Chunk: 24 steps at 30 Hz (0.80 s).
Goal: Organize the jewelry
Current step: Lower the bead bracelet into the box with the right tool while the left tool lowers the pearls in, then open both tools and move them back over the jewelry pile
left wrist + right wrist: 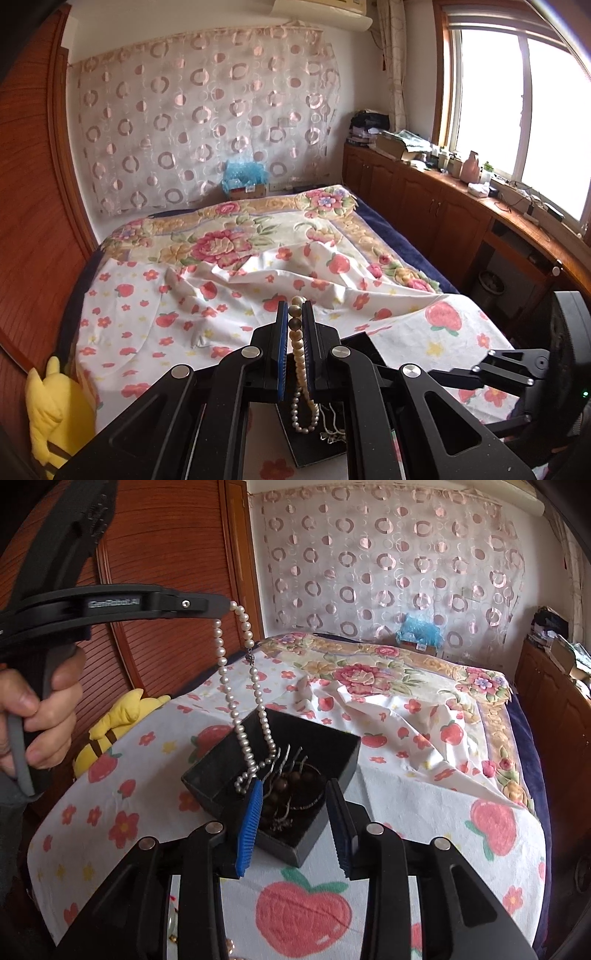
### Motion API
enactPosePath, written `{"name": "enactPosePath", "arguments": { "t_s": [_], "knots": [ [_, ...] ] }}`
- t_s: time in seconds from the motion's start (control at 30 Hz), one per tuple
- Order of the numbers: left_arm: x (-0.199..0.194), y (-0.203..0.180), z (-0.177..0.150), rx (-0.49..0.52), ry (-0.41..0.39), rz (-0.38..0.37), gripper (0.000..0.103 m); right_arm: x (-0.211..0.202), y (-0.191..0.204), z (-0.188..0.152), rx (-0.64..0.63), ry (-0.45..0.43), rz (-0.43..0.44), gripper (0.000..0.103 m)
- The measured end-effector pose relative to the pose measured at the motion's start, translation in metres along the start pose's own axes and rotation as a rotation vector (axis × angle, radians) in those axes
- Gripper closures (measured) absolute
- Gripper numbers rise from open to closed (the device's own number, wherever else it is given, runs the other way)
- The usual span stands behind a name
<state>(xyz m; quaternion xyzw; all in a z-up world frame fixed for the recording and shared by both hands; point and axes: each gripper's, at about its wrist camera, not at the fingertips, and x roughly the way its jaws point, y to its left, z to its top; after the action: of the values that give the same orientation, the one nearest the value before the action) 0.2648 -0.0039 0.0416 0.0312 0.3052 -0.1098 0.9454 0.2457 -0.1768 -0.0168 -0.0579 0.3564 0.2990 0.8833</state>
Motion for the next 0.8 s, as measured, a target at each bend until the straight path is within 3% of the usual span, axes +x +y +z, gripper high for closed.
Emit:
{"name": "enactPosePath", "arguments": {
  "t_s": [0.2, 0.27, 0.33, 0.8],
  "knots": [
    [-0.003, -0.003, -0.005, 0.013, -0.001, 0.015, 0.095, -0.003, -0.002, -0.019, 0.013, 0.013, -0.013, 0.065],
    [-0.007, -0.006, -0.009, 0.02, -0.002, 0.025, 0.091, -0.006, -0.002, -0.027, 0.014, 0.012, -0.026, 0.065],
    [-0.016, -0.009, -0.021, 0.028, -0.011, 0.029, 0.081, -0.01, -0.002, -0.036, 0.015, 0.007, -0.039, 0.065],
    [-0.052, -0.025, -0.098, 0.053, 0.049, -0.008, 0.079, -0.034, -0.005, -0.095, 0.057, 0.088, -0.033, 0.065]
  ]
}}
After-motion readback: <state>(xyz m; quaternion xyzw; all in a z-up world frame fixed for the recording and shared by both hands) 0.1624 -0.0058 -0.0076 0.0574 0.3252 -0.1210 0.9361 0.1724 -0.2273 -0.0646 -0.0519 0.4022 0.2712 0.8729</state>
